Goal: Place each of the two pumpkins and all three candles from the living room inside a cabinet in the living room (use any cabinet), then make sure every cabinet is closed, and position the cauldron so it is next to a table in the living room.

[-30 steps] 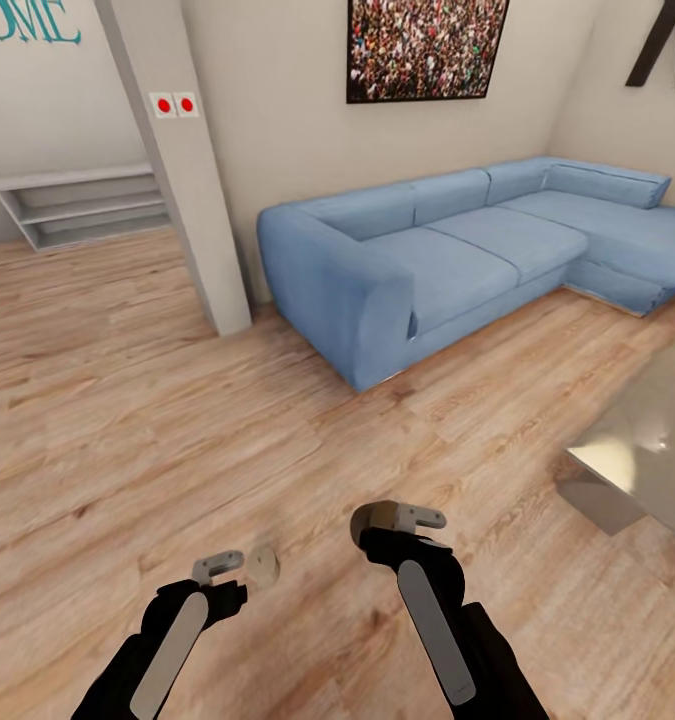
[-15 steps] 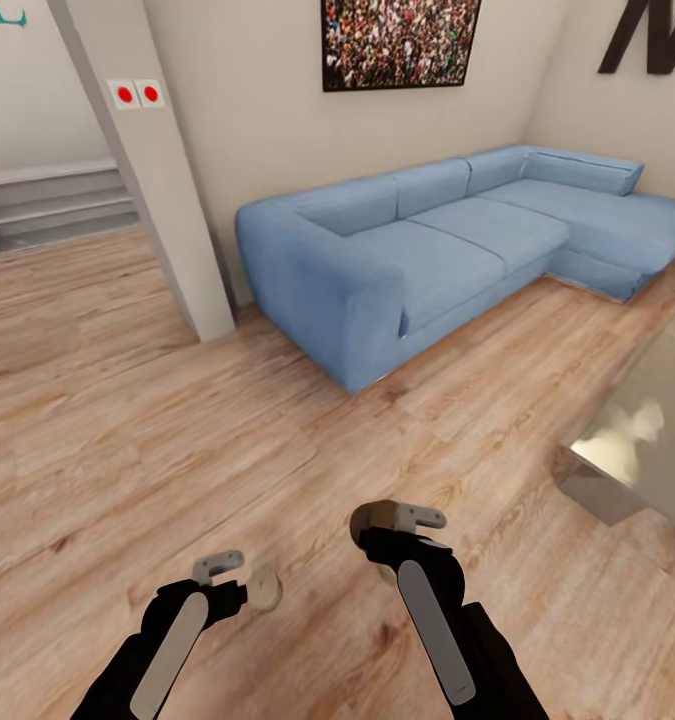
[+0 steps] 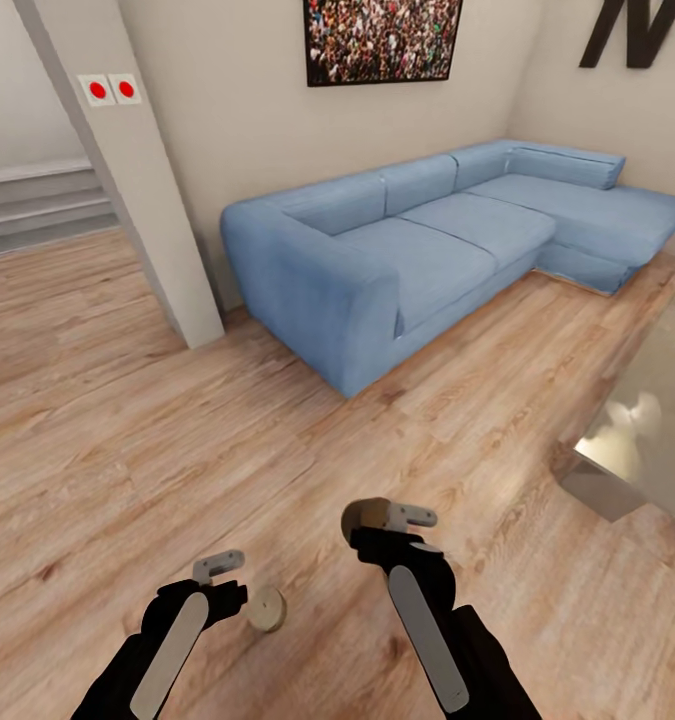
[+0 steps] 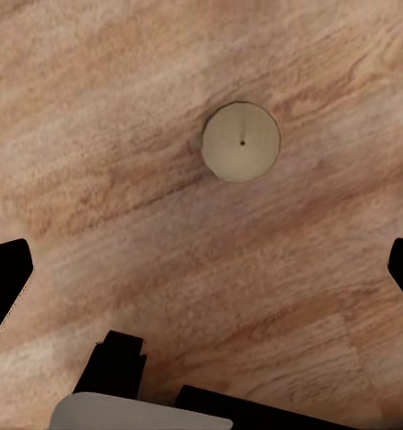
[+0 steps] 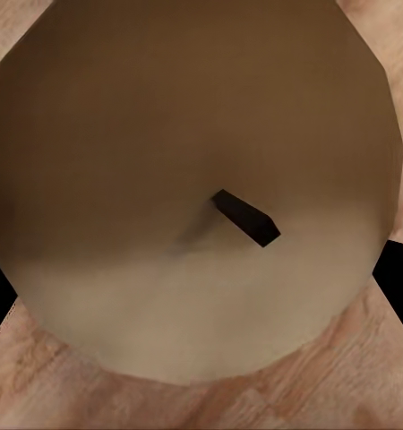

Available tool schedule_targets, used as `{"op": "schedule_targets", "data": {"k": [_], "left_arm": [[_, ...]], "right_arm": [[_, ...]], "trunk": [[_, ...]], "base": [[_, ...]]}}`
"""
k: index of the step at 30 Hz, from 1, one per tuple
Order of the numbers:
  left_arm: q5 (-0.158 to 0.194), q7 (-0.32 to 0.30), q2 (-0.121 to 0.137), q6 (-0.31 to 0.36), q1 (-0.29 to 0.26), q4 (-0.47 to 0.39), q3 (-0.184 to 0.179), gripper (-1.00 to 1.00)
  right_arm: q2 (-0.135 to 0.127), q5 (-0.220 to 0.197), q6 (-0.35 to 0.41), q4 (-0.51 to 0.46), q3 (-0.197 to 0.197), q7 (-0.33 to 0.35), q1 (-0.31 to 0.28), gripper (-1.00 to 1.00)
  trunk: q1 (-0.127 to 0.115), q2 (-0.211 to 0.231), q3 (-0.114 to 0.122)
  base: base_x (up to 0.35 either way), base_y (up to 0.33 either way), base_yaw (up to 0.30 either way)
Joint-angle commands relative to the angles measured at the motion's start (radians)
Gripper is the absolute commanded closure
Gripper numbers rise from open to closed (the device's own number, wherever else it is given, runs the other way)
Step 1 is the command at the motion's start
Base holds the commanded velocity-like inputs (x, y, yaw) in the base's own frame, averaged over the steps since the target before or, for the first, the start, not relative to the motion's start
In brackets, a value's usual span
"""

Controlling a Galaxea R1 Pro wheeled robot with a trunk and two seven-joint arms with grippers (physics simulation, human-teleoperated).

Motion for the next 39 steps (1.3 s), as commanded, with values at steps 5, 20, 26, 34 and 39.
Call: {"op": "schedule_targets", "data": {"k": [5,20,26,34,39], "left_arm": [[0.009,0.01,0.002,0.001,0.0,-0.001,-0.002,-1.0],[0.013,0.01,-0.003,-0.043,-0.001,-0.004,-0.001,-1.0],[0.014,0.01,-0.004,-0.05,0.0,-0.004,0.001,-1.0],[0.014,0.01,-0.005,-0.057,0.0,0.008,0.001,-1.0],[0.012,0.01,-0.007,-0.091,-0.008,0.062,0.0,-1.0]], "right_arm": [[0.0,-0.009,-0.002,-0.001,0.003,-0.01,-0.001,1.0],[0.0,-0.008,-0.003,-0.012,0.008,-0.011,-0.001,1.0],[0.0,-0.007,0.001,-0.09,0.083,-0.016,0.008,1.0],[0.0,-0.006,0.007,-0.129,0.192,-0.018,0.014,1.0],[0.0,-0.006,0.009,-0.13,0.232,-0.017,0.013,1.0]], "trunk": [[0.0,0.0,-0.001],[0.004,-0.007,-0.004],[0.027,-0.049,-0.023],[0.058,-0.105,-0.048],[0.077,-0.14,-0.063]], "base": [[0.137,0.036,-0.001],[0.057,0.001,0.0],[0.0,0.0,0.0],[0.0,0.0,0.0],[0.0,0.0,0.0]]}}
